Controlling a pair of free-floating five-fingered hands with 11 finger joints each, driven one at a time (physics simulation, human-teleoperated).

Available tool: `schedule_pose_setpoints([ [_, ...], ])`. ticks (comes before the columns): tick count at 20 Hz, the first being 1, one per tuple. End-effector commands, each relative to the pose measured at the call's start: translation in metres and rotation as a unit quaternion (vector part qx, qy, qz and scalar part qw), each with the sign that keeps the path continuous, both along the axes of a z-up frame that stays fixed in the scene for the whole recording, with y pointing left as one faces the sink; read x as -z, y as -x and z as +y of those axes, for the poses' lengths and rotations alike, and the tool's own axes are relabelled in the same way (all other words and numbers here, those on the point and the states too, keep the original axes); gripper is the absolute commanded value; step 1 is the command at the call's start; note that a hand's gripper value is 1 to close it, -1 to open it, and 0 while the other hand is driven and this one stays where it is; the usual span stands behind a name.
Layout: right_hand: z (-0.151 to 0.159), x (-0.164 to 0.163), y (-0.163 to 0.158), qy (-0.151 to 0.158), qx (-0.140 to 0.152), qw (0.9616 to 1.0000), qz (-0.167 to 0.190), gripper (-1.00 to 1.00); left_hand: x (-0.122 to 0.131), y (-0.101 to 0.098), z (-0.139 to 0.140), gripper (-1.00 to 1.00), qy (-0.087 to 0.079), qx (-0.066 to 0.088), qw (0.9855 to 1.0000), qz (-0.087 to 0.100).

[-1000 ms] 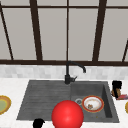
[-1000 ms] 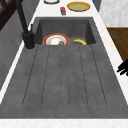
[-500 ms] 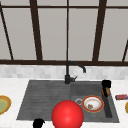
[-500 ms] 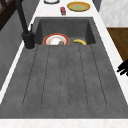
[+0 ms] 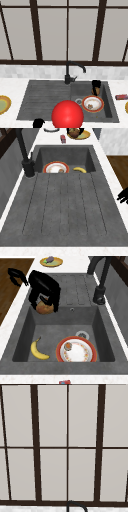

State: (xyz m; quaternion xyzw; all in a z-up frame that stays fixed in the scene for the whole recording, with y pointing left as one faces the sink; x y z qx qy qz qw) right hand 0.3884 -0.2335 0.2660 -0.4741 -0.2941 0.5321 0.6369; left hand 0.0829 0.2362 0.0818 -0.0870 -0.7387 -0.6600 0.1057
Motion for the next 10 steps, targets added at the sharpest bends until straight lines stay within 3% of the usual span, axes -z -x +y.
schedule_pose_setpoints([
  [1, 0.013, 0.024, -0.031, -0.032, 0.000, 0.9995, 0.000, 1.00, 0.000, 0.000, 0.000, 0.00, 0.000, 0.000, 1.0000, 0.000],
  [10, 0.027, 0.096, -0.104, -0.027, -0.003, 0.9996, -0.002, 1.00, 0.000, 0.000, 0.000, 0.00, 0.000, 0.000, 1.0000, 0.000],
])
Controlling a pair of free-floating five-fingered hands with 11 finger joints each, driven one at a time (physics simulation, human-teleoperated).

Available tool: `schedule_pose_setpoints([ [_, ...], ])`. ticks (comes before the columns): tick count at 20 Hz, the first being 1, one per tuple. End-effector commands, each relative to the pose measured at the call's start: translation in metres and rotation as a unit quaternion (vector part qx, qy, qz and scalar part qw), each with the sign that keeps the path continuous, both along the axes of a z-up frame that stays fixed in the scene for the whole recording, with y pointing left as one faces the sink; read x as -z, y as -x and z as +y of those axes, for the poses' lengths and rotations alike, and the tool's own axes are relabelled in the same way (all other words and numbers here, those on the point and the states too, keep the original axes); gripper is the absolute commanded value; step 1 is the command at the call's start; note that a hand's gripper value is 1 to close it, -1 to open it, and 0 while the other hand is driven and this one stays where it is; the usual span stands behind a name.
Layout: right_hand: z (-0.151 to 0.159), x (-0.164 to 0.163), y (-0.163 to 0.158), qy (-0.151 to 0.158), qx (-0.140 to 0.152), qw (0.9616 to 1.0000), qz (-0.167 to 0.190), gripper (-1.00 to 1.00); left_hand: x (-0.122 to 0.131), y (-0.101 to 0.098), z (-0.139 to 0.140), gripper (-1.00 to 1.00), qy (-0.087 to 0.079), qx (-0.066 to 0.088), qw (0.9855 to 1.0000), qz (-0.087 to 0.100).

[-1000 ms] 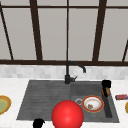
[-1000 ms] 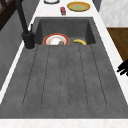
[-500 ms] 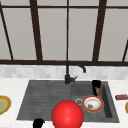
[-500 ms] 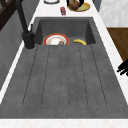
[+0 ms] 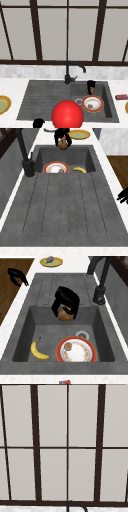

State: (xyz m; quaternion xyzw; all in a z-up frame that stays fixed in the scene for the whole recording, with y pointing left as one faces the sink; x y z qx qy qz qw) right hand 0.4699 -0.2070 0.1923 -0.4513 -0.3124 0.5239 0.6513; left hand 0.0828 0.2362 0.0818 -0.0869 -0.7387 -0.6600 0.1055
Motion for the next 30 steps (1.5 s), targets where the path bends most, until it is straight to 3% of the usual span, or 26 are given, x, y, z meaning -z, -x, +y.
schedule_pose_setpoints([
  [1, 0.001, 0.031, -0.031, 0.009, -0.002, 0.9999, -0.005, 1.00, 0.000, 0.000, 0.000, 0.00, 0.000, 0.000, 1.0000, 0.000],
  [7, -0.024, 0.081, -0.070, -0.009, -0.009, 0.9999, -0.003, 1.00, 0.000, 0.000, 0.000, 0.00, 0.000, 0.000, 1.0000, 0.000],
  [13, -0.053, 0.129, -0.087, -0.029, -0.013, 0.9995, -0.008, 1.00, 0.000, 0.000, 0.000, 0.00, 0.000, 0.000, 1.0000, 0.000],
  [16, -0.066, 0.154, -0.084, -0.022, -0.017, 0.9996, -0.008, 1.00, 0.000, 0.000, 0.000, 0.00, 0.000, 0.000, 1.0000, 0.000],
  [20, -0.056, 0.185, -0.060, -0.005, 0.001, 0.9998, -0.019, 1.00, 0.000, 0.000, 0.000, 0.00, 0.000, 0.000, 1.0000, 0.000],
  [24, -0.053, 0.216, -0.066, 0.008, 0.029, 0.9992, -0.028, 1.00, 0.000, 0.000, 0.000, 0.00, 0.000, 0.000, 1.0000, 0.000],
  [30, -0.054, 0.263, -0.075, 0.008, 0.032, 0.9983, -0.047, 1.00, 0.000, 0.000, 0.000, 0.00, 0.000, 0.000, 1.0000, 0.000],
])
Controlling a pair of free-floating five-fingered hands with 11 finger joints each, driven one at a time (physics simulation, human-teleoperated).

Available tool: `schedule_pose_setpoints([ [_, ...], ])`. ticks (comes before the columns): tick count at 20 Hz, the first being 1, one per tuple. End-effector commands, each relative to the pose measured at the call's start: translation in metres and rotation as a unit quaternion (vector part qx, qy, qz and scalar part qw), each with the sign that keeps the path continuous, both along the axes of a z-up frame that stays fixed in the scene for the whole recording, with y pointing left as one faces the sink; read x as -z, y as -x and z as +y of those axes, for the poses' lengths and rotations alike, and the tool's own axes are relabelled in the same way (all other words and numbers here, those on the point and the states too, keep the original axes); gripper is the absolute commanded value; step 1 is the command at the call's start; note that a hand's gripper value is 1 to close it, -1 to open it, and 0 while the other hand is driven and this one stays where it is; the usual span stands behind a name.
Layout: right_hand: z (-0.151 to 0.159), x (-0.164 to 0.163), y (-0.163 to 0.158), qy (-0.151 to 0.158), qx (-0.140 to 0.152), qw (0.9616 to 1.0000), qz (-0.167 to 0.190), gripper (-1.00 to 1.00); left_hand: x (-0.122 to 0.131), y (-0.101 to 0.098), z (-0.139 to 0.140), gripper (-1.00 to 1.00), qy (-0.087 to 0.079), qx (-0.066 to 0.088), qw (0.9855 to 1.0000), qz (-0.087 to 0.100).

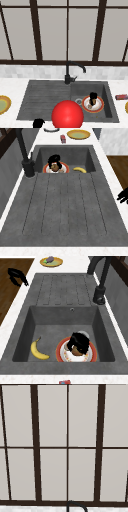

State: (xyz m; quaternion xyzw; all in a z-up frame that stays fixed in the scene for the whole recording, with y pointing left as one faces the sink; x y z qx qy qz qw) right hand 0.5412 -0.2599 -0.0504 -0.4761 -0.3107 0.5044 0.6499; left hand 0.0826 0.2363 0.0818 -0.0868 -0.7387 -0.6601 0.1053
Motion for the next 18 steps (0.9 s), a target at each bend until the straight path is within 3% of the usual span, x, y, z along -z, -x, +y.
schedule_pose_setpoints([
  [1, 0.000, 0.028, -0.007, 0.000, 0.006, 0.9996, -0.029, 1.00, 0.000, 0.000, 0.000, 0.00, 0.000, 0.000, 1.0000, 0.000],
  [3, -0.002, 0.034, -0.016, -0.002, -0.007, 0.9998, -0.018, 1.00, 0.000, 0.000, 0.000, 0.00, 0.000, 0.000, 1.0000, 0.000],
  [4, -0.009, 0.026, -0.028, -0.018, -0.012, 0.9997, 0.007, 1.00, 0.000, 0.000, 0.000, 0.00, 0.000, 0.000, 1.0000, 0.000],
  [6, -0.026, 0.005, -0.041, -0.055, -0.024, 0.9967, 0.054, 1.00, 0.000, 0.000, 0.000, 0.00, 0.000, 0.000, 1.0000, 0.000],
  [8, -0.035, -0.002, -0.043, -0.079, -0.033, 0.9935, 0.074, 1.00, 0.000, 0.000, 0.000, 0.00, 0.000, 0.000, 1.0000, 0.000],
  [11, -0.045, -0.009, -0.041, -0.105, -0.031, 0.9917, 0.068, 1.00, 0.000, 0.000, 0.000, 0.00, 0.000, 0.000, 1.0000, 0.000],
  [16, -0.043, 0.005, -0.027, -0.077, -0.014, 0.9965, -0.029, 1.00, 0.000, 0.000, 0.000, 0.00, 0.000, 0.000, 1.0000, 0.000],
  [18, -0.035, 0.021, -0.039, -0.071, -0.014, 0.9972, -0.016, 1.00, 0.000, 0.000, 0.000, 0.00, 0.000, 0.000, 1.0000, 0.000],
])
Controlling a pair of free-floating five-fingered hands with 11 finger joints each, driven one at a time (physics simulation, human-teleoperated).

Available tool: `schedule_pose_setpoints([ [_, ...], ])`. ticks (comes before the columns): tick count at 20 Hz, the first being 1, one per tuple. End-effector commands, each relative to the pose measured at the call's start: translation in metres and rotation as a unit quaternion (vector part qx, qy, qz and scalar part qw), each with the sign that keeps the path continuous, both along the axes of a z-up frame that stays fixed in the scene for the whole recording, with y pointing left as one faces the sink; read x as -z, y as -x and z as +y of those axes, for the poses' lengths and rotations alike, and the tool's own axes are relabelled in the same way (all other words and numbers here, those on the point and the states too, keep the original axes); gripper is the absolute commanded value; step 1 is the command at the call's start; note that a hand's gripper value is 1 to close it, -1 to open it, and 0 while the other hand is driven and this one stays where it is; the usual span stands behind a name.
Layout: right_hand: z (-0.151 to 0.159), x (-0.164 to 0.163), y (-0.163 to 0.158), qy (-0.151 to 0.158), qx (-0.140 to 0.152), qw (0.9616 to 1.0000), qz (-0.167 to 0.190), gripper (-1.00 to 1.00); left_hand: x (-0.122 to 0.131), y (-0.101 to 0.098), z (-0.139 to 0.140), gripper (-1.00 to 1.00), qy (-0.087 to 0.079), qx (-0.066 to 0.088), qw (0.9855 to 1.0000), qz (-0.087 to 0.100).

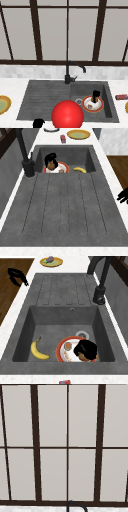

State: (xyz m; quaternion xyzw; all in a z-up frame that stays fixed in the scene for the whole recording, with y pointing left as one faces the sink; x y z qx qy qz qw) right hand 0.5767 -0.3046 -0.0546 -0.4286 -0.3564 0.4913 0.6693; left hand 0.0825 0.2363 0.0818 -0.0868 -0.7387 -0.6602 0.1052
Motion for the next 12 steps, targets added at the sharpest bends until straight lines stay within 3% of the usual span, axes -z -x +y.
schedule_pose_setpoints([
  [1, 0.006, 0.018, 0.000, -0.015, 0.009, 0.9996, -0.023, -1.00, 0.000, 0.000, 0.000, 0.00, 0.000, 0.000, 1.0000, 0.000],
  [2, 0.008, 0.009, -0.001, -0.011, 0.007, 0.9999, 0.011, -1.00, 0.000, 0.000, 0.000, 0.00, 0.000, 0.000, 1.0000, 0.000],
  [5, 0.003, -0.020, 0.003, 0.010, 0.004, 0.9999, 0.001, -1.00, 0.000, 0.000, 0.000, 0.00, 0.000, 0.000, 1.0000, 0.000],
  [6, 0.002, -0.032, 0.004, 0.022, 0.006, 0.9996, 0.014, -1.00, 0.000, 0.000, 0.000, 0.00, 0.000, 0.000, 1.0000, 0.000],
  [12, -0.002, -0.076, 0.012, 0.028, 0.006, 0.9989, 0.037, -1.00, 0.000, 0.000, 0.000, 0.00, 0.000, 0.000, 1.0000, 0.000],
])
